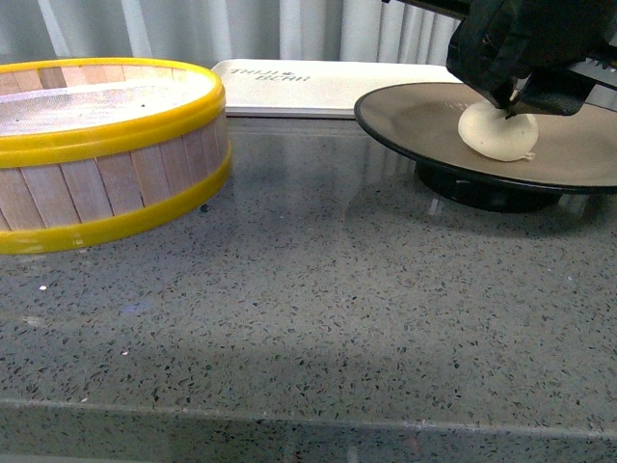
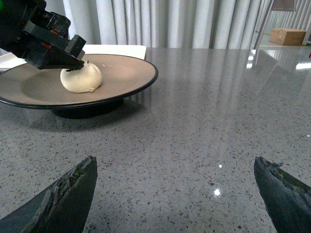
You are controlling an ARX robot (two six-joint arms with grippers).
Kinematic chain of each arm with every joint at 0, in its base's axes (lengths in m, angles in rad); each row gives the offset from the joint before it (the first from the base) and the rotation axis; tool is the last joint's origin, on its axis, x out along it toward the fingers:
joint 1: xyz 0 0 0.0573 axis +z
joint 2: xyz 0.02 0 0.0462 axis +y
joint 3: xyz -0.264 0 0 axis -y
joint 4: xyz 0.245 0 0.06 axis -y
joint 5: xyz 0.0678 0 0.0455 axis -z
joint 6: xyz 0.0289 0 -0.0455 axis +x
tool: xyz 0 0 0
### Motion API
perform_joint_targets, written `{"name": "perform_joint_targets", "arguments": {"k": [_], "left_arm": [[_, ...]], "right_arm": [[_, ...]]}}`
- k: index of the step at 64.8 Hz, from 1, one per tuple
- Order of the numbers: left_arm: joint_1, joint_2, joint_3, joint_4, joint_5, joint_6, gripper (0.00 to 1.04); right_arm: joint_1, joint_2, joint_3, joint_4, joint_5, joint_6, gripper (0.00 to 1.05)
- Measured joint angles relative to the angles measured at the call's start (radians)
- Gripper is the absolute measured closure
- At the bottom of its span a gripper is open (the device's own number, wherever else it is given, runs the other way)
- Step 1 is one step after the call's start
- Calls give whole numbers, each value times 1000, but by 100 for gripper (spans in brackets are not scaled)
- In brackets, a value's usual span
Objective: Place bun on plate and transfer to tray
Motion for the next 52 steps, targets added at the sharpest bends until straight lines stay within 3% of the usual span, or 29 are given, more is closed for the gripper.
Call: {"name": "perform_joint_targets", "arguments": {"k": [39,52], "left_arm": [[20,-71,28,-5,28,-15,8],[49,-270,-108,131,36,14,7]], "right_arm": [[0,0,0,0,0,0,8],[0,0,0,0,0,0,8]]}}
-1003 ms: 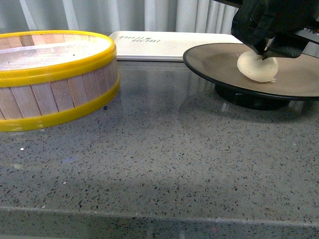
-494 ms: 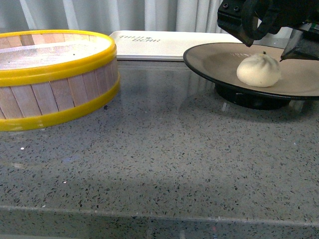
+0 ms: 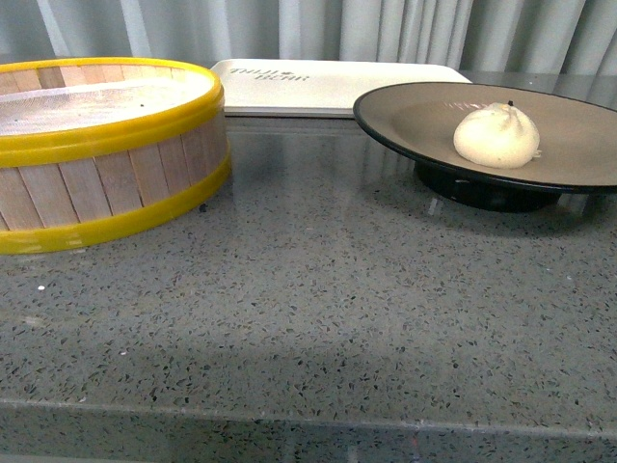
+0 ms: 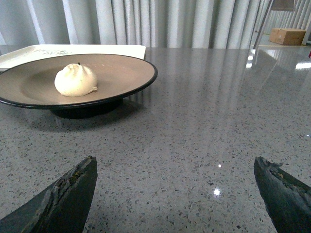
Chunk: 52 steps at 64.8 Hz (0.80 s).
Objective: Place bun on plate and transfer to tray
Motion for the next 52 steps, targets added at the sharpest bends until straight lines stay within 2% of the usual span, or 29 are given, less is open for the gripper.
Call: {"name": "perform_joint_targets", "arguments": {"k": [7,12,16,26,30,34,37,43,52], "left_arm": [[36,-229,-212,124,-3,45,7],[73,-376,-340,148,4,70,7],[143,-558,-492,149,42,98,7],[315,-793,-702,132,111,124,7],[383,-872,-822,252,17,62,18],[504,-998,-1027,403,68,-1,34],[552,-1057,-1142,444,79,-24,45],[594,-1125,-1287,494,126,-39,66],[625,-1182,-1394,530,161,-44,89]], "right_arm": [[0,0,0,0,0,0,8],[0,0,0,0,0,0,8],[0,0,0,0,0,0,8],[0,0,0,0,0,0,8],[0,0,0,0,0,0,8],[0,0,0,0,1,0,8],[0,0,0,0,1,0,8],[0,0,0,0,-1,0,8],[0,0,0,0,1,0,8]]}}
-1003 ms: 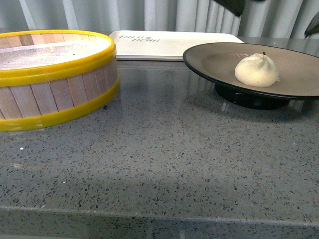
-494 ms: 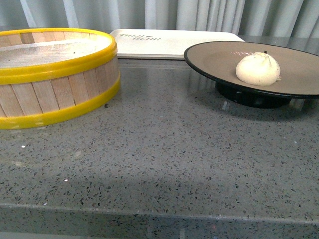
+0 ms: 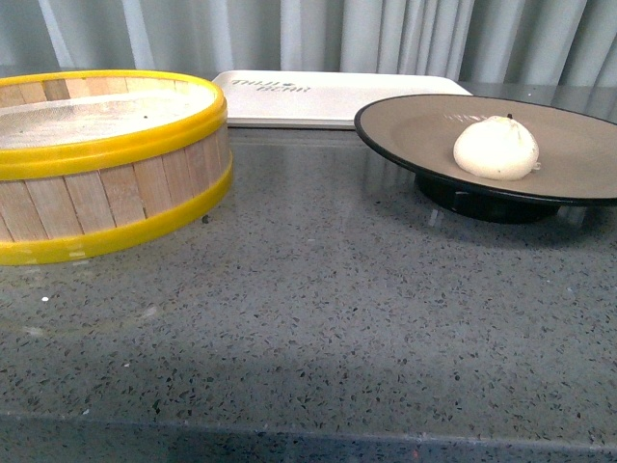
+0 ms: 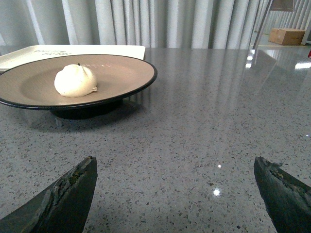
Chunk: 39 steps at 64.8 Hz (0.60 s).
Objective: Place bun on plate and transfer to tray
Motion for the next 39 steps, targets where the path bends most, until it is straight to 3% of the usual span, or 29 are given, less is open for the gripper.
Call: {"name": "perform_joint_targets", "arguments": {"k": [5,16,39], "left_arm": [[16,-35,-43,16,14,-3,101],[119,-117,-145,31,114,-11,101],[125,-233,-247,26,116,-11,101]], "right_arm": [[0,0,0,0,0,0,8],[0,0,0,0,0,0,8],[0,0,0,0,-1,0,8]]}}
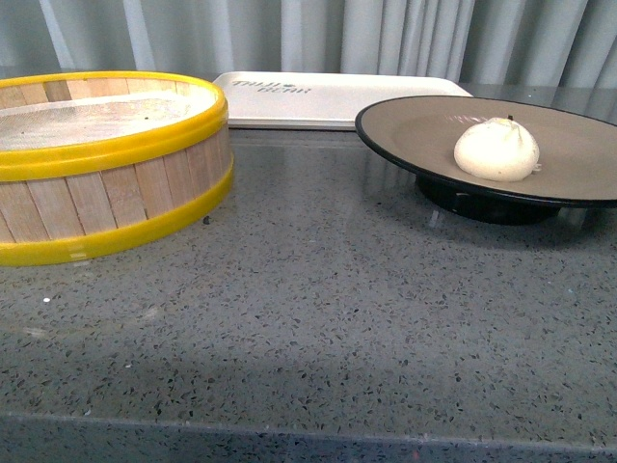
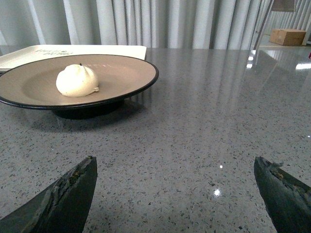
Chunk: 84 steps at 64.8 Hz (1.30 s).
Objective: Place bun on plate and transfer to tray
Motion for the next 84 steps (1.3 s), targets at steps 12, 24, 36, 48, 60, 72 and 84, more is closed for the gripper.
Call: {"name": "perform_joint_targets", "arguments": {"k": [12,24,36,48,60,72,84], "left_arm": [[0,-68,-39,-31,0,0,101],[0,-112,-58,-58,0,0,101],[0,-159,-80,-77,0,0,101],[0,-228,-81,-120,2,0,101],[0,-366,-81,-261,2,0,101],[0,-366,-81,-265,2,-1,94],[0,-366,-81,-265,3,-1,57]], "right_arm": [[0,0,0,0,0,0,8],[0,0,0,0,0,0,8],[0,0,0,0,0,0,8],[0,0,0,0,0,0,8],[0,0,0,0,0,0,8],[0,0,0,0,0,0,8],[0,0,0,0,0,0,8]]}}
